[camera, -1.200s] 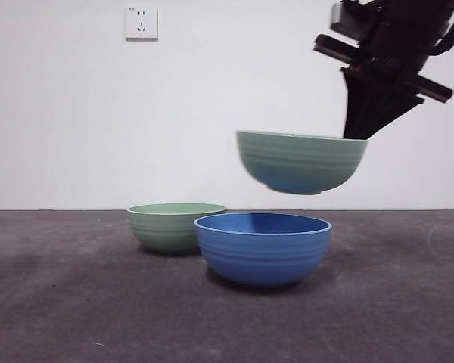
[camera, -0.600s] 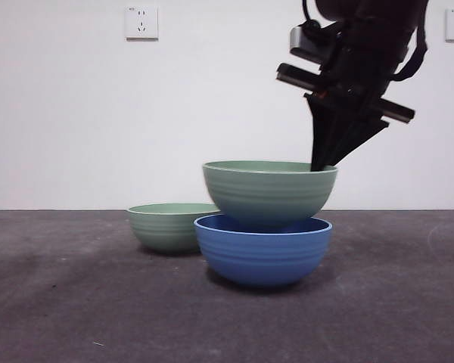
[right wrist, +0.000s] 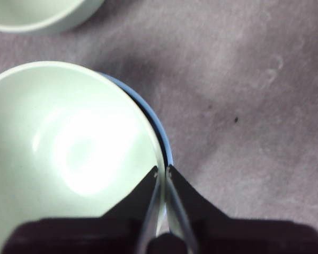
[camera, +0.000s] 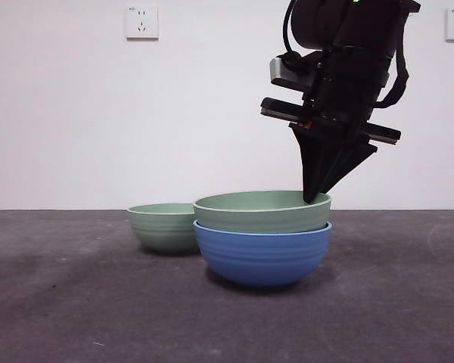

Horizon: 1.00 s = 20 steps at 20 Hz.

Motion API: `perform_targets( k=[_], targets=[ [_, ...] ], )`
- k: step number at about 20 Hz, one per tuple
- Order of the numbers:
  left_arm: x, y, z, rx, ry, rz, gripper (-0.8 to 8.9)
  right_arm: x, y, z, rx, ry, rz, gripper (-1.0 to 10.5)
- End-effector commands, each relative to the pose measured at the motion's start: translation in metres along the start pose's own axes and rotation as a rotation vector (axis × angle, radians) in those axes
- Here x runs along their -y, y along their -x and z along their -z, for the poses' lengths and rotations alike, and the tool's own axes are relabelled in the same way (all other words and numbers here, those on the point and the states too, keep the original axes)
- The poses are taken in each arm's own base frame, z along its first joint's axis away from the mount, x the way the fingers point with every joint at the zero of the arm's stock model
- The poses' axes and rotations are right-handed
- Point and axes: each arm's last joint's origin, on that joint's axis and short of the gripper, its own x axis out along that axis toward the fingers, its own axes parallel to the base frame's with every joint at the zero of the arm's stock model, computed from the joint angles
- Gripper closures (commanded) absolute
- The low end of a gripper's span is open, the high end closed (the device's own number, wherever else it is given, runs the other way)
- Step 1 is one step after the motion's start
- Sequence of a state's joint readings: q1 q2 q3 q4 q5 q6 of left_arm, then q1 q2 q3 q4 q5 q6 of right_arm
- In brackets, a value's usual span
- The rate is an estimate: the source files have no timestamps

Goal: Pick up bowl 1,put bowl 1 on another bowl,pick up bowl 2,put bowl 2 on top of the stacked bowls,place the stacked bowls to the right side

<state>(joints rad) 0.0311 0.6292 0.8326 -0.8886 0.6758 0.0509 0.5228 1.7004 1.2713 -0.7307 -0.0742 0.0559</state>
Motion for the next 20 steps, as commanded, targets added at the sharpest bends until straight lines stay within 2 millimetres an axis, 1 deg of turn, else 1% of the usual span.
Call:
perform_targets(
  k=[1,2,5,7,8,11,13,16,18,20],
  targets=[
    [0.000,0.000,0.000,0.003,-0.004,0.005,1.66,-0.001,-0.007,0.003,-0.024,-0.006,-0.004,7.2],
    [0.000,0.000,0.000,0.003,-0.004,0.005,1.66,-0.001,-0.007,0.003,-0.025,-0.006,-0.006,6.9],
    [0.000,0.000,0.000,0.004,-0.005,0.004,1.66,-0.001,-0.006,0.003,-0.018,-0.004,-0.006,6.9],
    [-0.001,-0.001,-0.001,0.003,-0.004,-0.003,1.66,-0.003,0.002,0.002,0.005,0.001,-0.009,6.9],
    [-0.002,-0.002,-0.002,-0.002,-0.001,-0.014,1.66,-0.004,0.010,0.002,0.028,0.004,-0.010,6.9],
    [-0.010,-0.013,-0.009,-0.012,0.015,-0.018,1.66,-0.006,0.048,0.006,0.122,0.010,-0.011,6.9],
    [-0.018,-0.026,-0.018,-0.008,0.047,-0.006,1.66,-0.007,0.079,0.013,0.193,0.014,-0.008,6.9],
    [-0.030,-0.056,-0.035,-0.003,0.086,-0.009,1.66,-0.009,0.130,0.029,0.334,0.020,0.007,6.9],
    [-0.033,-0.078,-0.048,-0.014,0.095,-0.034,1.67,-0.010,0.156,0.042,0.408,0.023,0.002,6.9],
    [-0.034,-0.101,-0.066,-0.036,0.089,-0.090,1.67,-0.011,0.177,0.056,0.455,0.009,-0.006,6.9]
  ],
)
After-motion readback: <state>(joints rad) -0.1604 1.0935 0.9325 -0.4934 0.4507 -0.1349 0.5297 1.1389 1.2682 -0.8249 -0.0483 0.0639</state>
